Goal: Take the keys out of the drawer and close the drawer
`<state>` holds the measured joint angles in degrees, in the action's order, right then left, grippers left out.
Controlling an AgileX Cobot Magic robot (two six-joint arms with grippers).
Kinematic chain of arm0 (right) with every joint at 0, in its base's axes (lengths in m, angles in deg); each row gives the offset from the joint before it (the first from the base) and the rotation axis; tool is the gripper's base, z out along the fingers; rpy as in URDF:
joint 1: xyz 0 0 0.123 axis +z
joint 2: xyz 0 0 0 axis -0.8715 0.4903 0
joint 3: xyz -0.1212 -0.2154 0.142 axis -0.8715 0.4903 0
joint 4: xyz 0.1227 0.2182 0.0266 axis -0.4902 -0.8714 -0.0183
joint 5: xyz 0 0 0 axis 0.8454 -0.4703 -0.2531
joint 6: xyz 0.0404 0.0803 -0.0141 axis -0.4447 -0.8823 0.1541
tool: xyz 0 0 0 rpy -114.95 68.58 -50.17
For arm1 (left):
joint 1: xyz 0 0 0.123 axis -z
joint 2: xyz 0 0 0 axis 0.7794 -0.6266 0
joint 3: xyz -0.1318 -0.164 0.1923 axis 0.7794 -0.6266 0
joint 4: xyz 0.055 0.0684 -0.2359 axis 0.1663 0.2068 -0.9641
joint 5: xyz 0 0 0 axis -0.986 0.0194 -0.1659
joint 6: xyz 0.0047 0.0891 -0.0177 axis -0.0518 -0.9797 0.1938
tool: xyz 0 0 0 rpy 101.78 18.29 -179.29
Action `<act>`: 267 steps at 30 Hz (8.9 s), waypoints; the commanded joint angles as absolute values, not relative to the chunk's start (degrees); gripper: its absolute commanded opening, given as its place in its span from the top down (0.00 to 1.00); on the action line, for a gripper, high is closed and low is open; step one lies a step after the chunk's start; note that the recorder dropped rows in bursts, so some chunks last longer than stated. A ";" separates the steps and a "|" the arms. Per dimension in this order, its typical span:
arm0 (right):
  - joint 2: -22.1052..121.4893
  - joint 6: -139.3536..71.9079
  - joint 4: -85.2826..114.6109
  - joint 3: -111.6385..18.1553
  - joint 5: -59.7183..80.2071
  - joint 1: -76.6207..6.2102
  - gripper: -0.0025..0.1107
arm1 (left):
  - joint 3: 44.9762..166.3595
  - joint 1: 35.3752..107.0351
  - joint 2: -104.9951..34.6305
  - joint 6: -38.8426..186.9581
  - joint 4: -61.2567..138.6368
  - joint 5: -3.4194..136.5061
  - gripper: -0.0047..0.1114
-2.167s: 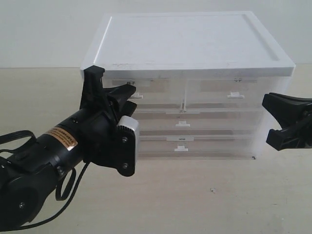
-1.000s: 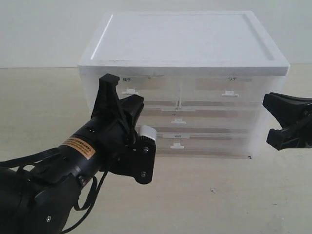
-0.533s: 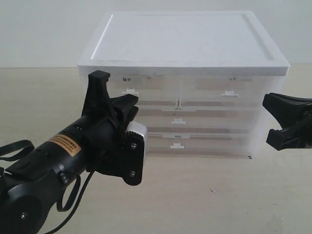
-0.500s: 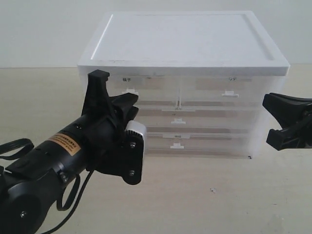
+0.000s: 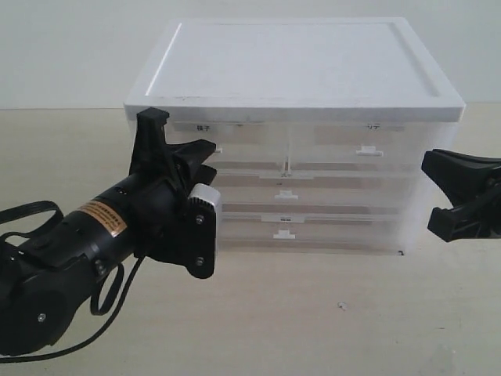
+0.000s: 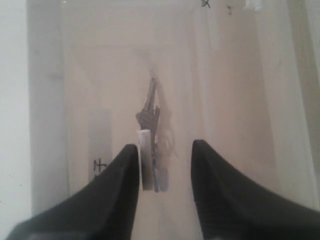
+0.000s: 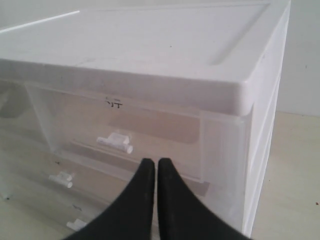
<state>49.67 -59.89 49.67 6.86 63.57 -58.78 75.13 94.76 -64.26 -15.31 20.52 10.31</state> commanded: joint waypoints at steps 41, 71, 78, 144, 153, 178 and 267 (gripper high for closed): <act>49.91 -59.19 49.70 6.58 63.60 -58.79 0.98 | 76.50 93.10 -65.22 -13.38 19.32 18.14 0.92; 49.91 -59.30 49.70 6.58 63.39 -58.79 0.98 | 72.35 101.80 -49.00 -11.44 11.33 16.59 0.84; 49.91 -59.30 49.70 6.58 63.39 -58.79 0.98 | 75.54 98.66 -48.13 -11.47 13.64 23.15 0.58; 49.91 -59.30 49.81 6.58 62.46 -58.79 0.98 | 96.02 83.79 -50.11 17.09 41.05 71.29 0.59; 49.91 -59.30 49.81 6.58 62.46 -58.79 0.98 | 96.02 83.93 -51.94 16.40 41.27 73.29 0.85; 49.91 -59.41 49.70 6.58 62.45 -58.79 0.98 | 98.38 91.25 -41.73 18.91 40.72 95.10 0.92; 49.91 -60.43 49.93 6.58 62.18 -58.79 0.98 | 100.57 85.77 -58.49 44.26 33.39 80.01 0.44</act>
<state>49.67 -60.45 49.78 6.86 62.00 -58.78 100.64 86.17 -55.39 44.02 32.96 81.04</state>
